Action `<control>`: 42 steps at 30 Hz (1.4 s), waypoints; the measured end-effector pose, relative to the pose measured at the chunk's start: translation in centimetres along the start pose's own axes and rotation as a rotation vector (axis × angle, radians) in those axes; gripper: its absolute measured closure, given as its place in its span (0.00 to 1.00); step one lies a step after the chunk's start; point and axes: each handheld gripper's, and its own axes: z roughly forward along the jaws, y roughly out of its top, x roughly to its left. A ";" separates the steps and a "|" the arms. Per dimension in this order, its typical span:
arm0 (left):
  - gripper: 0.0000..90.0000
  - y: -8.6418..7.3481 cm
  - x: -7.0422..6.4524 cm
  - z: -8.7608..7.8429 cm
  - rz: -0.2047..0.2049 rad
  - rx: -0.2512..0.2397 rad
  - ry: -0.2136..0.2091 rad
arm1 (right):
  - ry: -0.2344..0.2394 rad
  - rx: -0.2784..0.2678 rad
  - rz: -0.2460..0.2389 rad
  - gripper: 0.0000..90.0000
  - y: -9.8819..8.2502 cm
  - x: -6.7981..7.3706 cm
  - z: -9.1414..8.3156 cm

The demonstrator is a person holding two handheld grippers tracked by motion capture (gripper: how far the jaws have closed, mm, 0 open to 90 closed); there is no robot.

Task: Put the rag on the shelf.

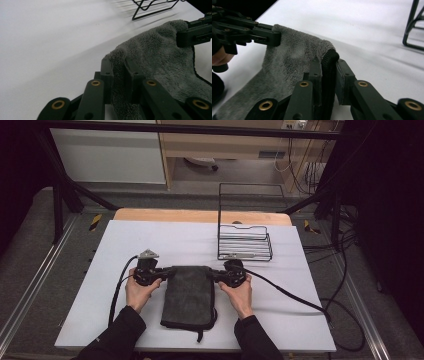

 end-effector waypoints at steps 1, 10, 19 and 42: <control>0.87 0.0 -0.1 -0.3 0.001 -0.008 -0.002 | 0.003 -0.007 -0.006 0.87 0.0 0.1 -0.1; 0.88 0.4 -1.5 -2.5 0.023 -0.083 -0.010 | 0.031 -0.093 -0.056 0.88 -0.4 1.5 -1.9; 0.88 0.9 -2.8 -4.7 0.043 -0.149 -0.009 | 0.065 -0.177 -0.051 0.88 0.1 2.2 -3.1; 0.88 2.6 -5.8 -8.4 0.110 -0.293 -0.024 | 0.057 -0.313 -0.186 0.88 2.2 4.9 -7.5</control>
